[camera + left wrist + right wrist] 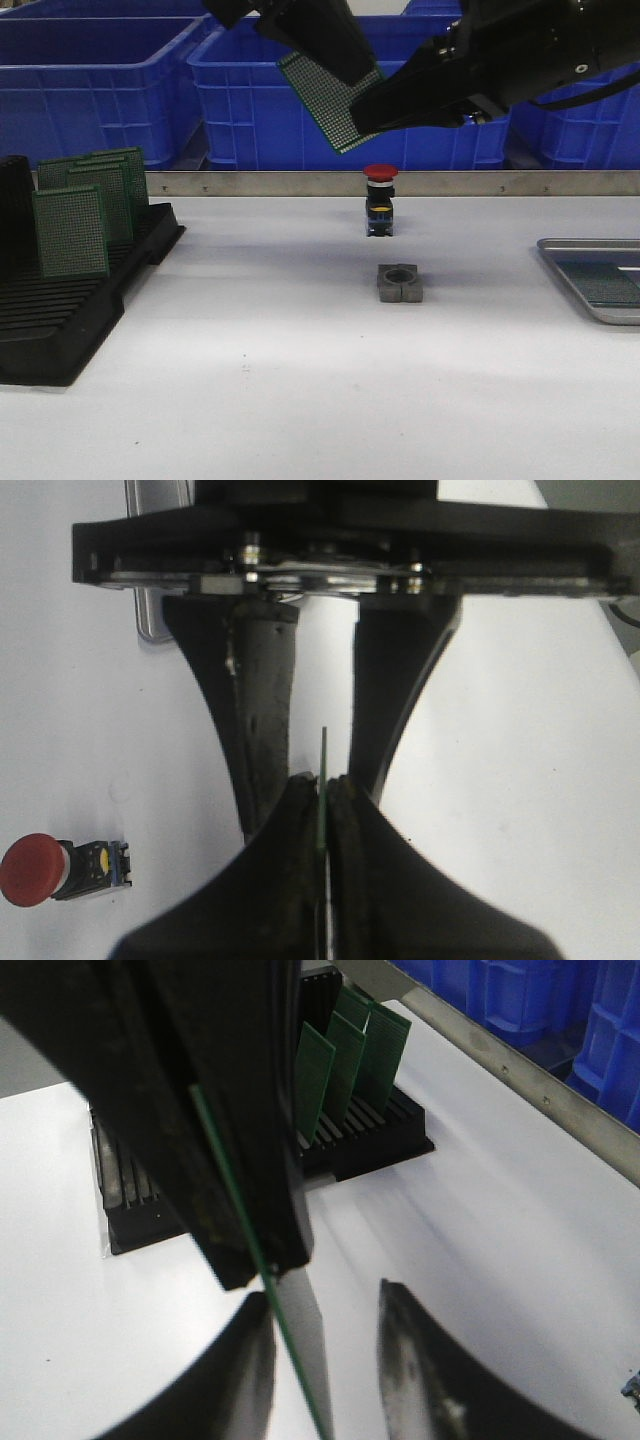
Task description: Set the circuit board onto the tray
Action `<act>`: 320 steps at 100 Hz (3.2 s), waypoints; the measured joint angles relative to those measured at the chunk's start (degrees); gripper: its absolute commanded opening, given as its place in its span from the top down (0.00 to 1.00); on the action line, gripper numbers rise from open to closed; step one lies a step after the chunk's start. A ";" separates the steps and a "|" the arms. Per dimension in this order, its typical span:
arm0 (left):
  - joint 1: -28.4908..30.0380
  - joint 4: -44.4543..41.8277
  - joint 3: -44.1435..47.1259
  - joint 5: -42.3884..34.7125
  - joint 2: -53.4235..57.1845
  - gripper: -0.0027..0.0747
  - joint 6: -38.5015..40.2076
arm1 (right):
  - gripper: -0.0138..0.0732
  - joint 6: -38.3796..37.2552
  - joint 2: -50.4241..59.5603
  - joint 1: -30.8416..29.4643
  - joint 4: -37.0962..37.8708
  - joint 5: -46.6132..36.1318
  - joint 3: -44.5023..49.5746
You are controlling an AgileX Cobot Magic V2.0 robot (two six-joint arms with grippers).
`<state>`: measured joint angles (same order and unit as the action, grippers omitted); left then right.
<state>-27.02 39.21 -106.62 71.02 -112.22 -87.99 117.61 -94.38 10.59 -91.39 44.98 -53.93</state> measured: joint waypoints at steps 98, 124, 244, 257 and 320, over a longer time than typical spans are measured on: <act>3.86 0.01 -5.03 -1.61 0.00 0.38 0.13 | 0.97 -11.18 0.00 -0.99 -0.17 -10.68 2.66; 5.08 0.01 -5.15 -1.61 0.00 0.39 0.23 | 0.97 -21.72 0.00 -7.16 -0.38 -17.01 5.44; 5.08 1.05 -5.15 -1.61 0.00 0.40 0.23 | 0.23 -33.45 -3.04 -29.88 3.34 -19.42 11.91; 5.08 1.05 -5.15 -1.61 0.00 0.46 1.95 | 0.39 -33.45 -2.04 -29.88 5.29 -19.46 11.91; 11.72 -0.36 -6.05 0.05 0.00 0.99 26.03 | 0.96 -29.60 14.87 -27.01 7.07 -15.01 11.91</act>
<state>-15.30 38.85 -112.67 71.08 -112.22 -61.96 88.01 -79.51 -16.43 -84.32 29.97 -42.02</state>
